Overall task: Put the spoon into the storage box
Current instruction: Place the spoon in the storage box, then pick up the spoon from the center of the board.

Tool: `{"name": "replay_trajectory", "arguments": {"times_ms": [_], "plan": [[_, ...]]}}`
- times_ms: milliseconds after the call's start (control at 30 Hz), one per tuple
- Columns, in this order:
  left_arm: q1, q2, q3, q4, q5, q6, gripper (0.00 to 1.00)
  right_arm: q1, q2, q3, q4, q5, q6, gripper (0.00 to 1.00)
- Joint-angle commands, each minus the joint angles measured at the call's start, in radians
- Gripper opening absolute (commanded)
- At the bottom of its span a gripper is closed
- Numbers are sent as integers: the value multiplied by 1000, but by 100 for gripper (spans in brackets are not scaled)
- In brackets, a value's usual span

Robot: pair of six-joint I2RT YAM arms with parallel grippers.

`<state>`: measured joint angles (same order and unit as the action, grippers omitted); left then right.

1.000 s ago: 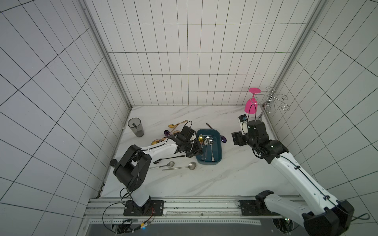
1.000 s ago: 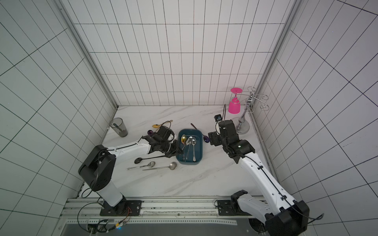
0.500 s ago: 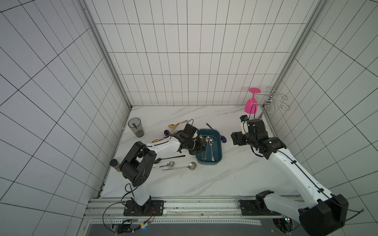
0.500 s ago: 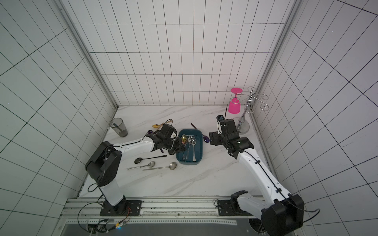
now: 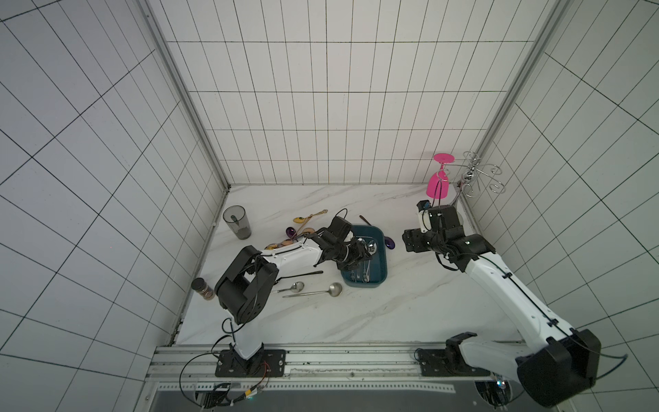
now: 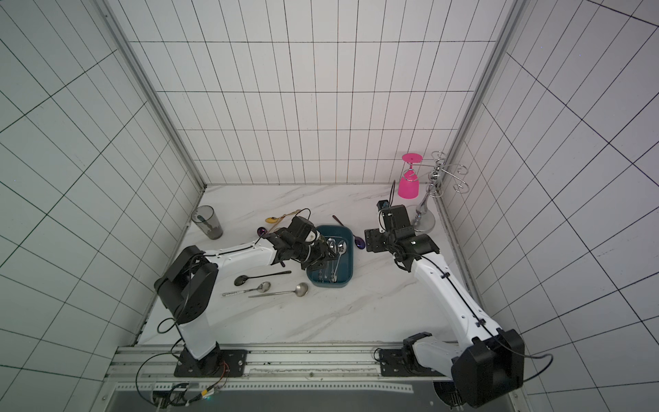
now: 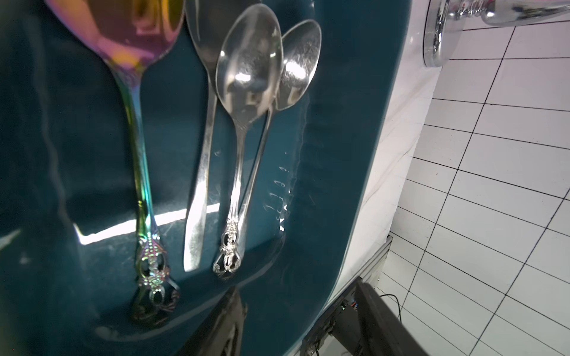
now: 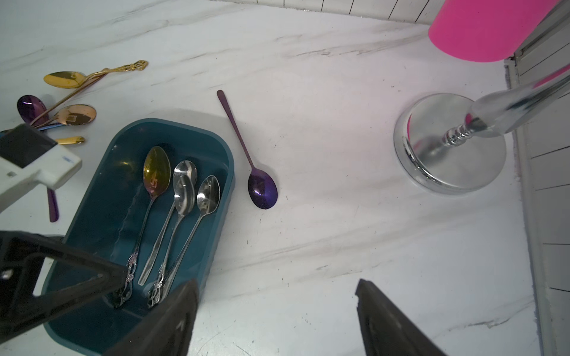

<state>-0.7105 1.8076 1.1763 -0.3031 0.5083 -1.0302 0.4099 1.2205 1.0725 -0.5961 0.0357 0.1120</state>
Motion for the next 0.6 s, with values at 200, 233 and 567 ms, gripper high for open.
{"name": "replay_trajectory", "arguments": {"times_ms": [200,233,567], "plan": [[-3,-160,38,-46,-61,162,76,-111,208,231,-129,-171,84,66],[0,-174,48,-56,-67,200,79,-117,237,258,-132,-188,86,65],[182,-361,64,-155,-146,546,99,-123,571,508,-224,-235,44,65]]}}
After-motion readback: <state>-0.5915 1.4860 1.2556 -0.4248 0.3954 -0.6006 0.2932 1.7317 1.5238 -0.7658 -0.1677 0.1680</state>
